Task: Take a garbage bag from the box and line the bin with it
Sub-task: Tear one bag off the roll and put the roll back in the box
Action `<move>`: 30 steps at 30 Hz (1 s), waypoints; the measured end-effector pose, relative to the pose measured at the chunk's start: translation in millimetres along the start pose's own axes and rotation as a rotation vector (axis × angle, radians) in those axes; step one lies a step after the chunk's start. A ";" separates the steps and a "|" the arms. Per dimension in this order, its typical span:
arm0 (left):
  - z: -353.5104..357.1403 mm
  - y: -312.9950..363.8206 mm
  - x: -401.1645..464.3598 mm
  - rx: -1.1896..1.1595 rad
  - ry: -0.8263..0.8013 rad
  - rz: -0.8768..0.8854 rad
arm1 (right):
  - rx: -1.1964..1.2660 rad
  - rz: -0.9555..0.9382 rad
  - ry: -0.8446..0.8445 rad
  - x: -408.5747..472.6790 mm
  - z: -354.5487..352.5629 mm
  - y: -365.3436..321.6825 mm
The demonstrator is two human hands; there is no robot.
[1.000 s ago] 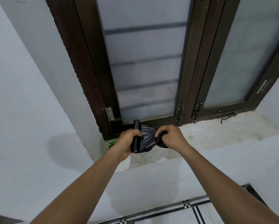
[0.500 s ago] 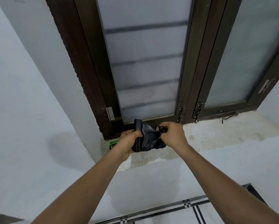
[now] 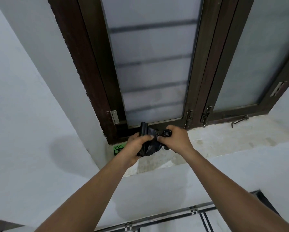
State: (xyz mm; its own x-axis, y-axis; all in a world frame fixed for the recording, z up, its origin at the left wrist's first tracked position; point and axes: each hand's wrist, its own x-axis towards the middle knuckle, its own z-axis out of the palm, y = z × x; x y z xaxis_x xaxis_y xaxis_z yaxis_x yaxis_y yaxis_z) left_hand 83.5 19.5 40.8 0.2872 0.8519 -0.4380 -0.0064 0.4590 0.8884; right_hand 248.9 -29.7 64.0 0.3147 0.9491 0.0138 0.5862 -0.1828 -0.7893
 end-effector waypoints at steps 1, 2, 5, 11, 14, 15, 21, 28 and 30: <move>-0.2 -0.5 0.7 0.016 0.011 0.012 | -0.016 0.001 0.010 0.2 -0.4 0.2; 0.0 -0.7 1.3 0.021 0.022 0.016 | -0.003 0.001 0.010 0.6 -0.6 0.5; -1.5 0.0 1.0 0.000 0.047 -0.014 | 0.002 -0.030 -0.004 3.1 0.4 3.1; -0.5 -3.0 -1.3 -0.064 0.031 -0.063 | 0.027 0.044 -0.115 1.1 -0.5 -1.2; -2.3 -2.6 -2.2 -0.095 -0.001 -0.067 | 0.001 0.048 -0.069 0.7 1.0 0.0; -3.5 -3.0 -1.1 -0.071 -0.021 -0.054 | -0.013 0.037 -0.045 1.4 2.3 1.6; -3.6 -1.7 -0.3 0.001 -0.015 0.029 | -0.083 -0.015 0.015 1.7 4.3 4.5; 2.2 -3.8 -2.2 0.045 0.040 0.050 | -0.100 -0.020 -0.012 4.0 6.3 1.4; 2.7 -4.5 -1.6 0.050 0.051 0.071 | -0.006 0.034 -0.054 2.7 4.6 0.2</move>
State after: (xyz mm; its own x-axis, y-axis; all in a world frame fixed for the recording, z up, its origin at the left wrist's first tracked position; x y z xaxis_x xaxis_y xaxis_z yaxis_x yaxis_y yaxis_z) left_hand 85.7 15.4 37.9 0.2391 0.8941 -0.3787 0.0226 0.3848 0.9227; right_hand 246.5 -26.0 61.1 0.2939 0.9547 -0.0458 0.5806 -0.2164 -0.7849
